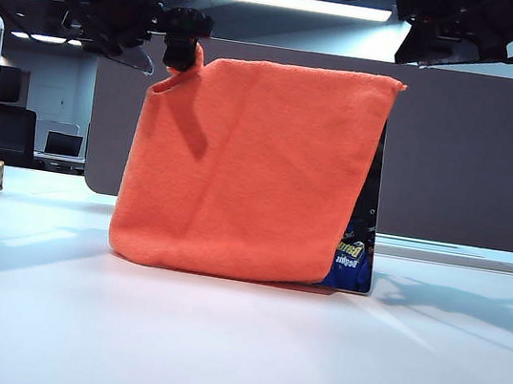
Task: Pick up the cloth from the table and use it to cover the mirror.
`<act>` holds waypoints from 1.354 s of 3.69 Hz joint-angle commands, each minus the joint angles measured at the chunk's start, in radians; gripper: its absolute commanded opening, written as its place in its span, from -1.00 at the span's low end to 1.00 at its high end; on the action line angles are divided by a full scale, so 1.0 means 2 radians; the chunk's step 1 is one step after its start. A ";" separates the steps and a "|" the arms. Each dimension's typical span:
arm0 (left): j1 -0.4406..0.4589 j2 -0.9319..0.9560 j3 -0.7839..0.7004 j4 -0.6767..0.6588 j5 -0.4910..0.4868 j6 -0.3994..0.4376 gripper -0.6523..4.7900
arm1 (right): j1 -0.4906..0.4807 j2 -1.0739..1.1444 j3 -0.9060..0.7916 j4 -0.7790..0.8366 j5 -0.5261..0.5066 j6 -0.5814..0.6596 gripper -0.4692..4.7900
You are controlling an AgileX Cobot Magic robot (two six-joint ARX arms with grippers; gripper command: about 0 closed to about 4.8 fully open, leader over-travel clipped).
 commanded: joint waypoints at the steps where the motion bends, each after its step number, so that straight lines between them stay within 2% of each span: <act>1: -0.001 -0.002 0.002 0.023 0.004 -0.037 -0.71 | 0.000 -0.001 0.002 -0.010 -0.034 0.002 -0.21; 2: -0.007 -0.002 0.002 0.022 0.004 -0.037 -0.72 | 0.000 0.026 0.002 0.019 -0.033 0.000 -0.10; 4: -0.007 -0.002 0.002 0.022 0.004 -0.037 -0.72 | 0.000 0.037 0.002 0.032 -0.031 0.000 -0.12; 5: -0.007 -0.002 0.002 0.021 0.004 -0.037 -0.71 | 0.000 0.037 0.002 0.032 -0.031 0.000 -0.58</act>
